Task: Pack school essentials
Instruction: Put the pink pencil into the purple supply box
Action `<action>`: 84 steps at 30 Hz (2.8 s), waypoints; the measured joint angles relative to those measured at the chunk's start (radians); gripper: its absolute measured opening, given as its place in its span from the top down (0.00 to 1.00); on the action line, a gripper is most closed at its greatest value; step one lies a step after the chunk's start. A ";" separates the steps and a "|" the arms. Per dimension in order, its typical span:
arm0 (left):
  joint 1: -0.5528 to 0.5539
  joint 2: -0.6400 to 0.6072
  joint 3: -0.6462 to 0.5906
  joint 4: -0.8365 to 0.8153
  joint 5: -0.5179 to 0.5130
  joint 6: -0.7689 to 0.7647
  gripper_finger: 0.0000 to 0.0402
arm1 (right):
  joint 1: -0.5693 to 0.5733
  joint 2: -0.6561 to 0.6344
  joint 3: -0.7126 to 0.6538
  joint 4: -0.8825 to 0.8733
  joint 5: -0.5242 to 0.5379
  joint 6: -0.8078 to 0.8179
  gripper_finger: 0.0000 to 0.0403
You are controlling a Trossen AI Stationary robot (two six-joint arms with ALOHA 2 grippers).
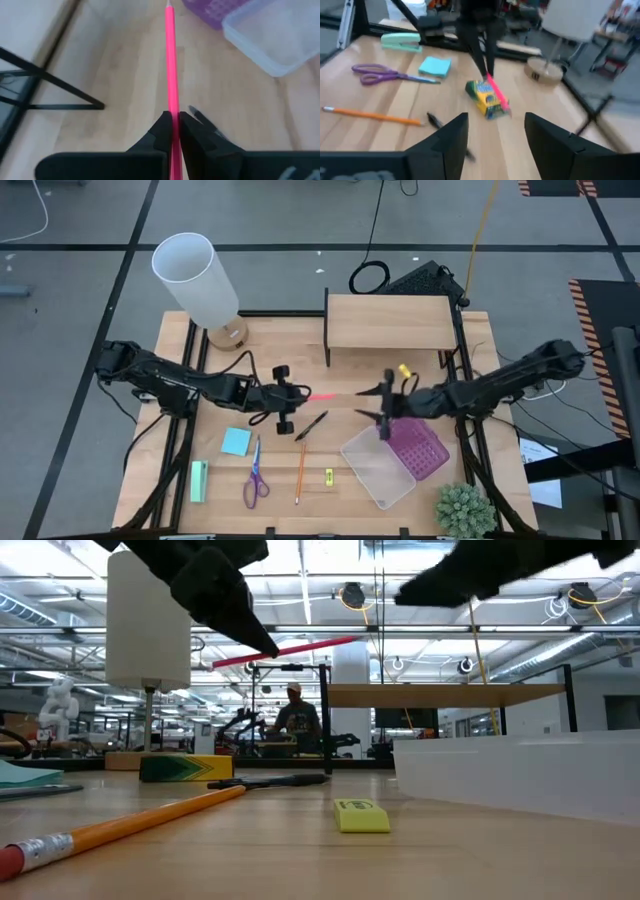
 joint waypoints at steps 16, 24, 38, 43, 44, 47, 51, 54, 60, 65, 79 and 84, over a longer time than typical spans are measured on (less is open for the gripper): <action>-0.055 0.000 0.000 0.034 0.052 0.005 0.94 | 0.028 0.269 0.097 0.146 0.077 -0.137 0.52; -0.055 0.000 0.000 0.047 0.063 0.008 0.94 | 0.020 0.282 0.097 0.152 0.075 -0.140 0.59; -0.055 0.005 0.000 0.081 0.073 0.009 0.94 | 0.013 0.282 0.097 0.211 -0.006 -0.137 0.78; -0.059 0.024 0.000 0.114 0.091 0.027 0.94 | 0.013 0.282 0.097 0.208 -0.005 -0.137 0.83; -0.060 0.030 0.002 0.120 0.092 0.027 0.94 | 0.013 0.282 0.097 0.202 -0.006 -0.137 0.84; -0.060 0.034 -0.001 0.108 0.093 0.027 0.94 | 0.013 0.282 0.097 0.201 -0.007 -0.137 0.86; -0.059 0.040 0.000 0.111 0.093 0.027 0.94 | 0.013 0.282 0.097 0.195 -0.007 -0.137 0.90; -0.059 0.040 0.000 0.111 0.093 0.030 0.94 | 0.013 0.282 0.096 0.192 -0.007 -0.137 0.91; -0.059 0.040 0.000 0.110 0.093 0.032 0.94 | 0.013 0.282 0.096 0.185 -0.007 -0.137 0.92; -0.059 0.040 0.000 0.110 0.093 0.046 0.94 | 0.013 0.282 0.096 0.183 -0.007 -0.137 0.92; -0.060 0.040 -0.001 0.142 0.095 0.052 0.94 | 0.017 0.282 0.096 0.184 -0.004 -0.155 0.86; -0.060 0.040 -0.001 0.138 0.098 0.059 0.94 | 0.017 0.282 0.096 0.177 -0.003 -0.155 0.71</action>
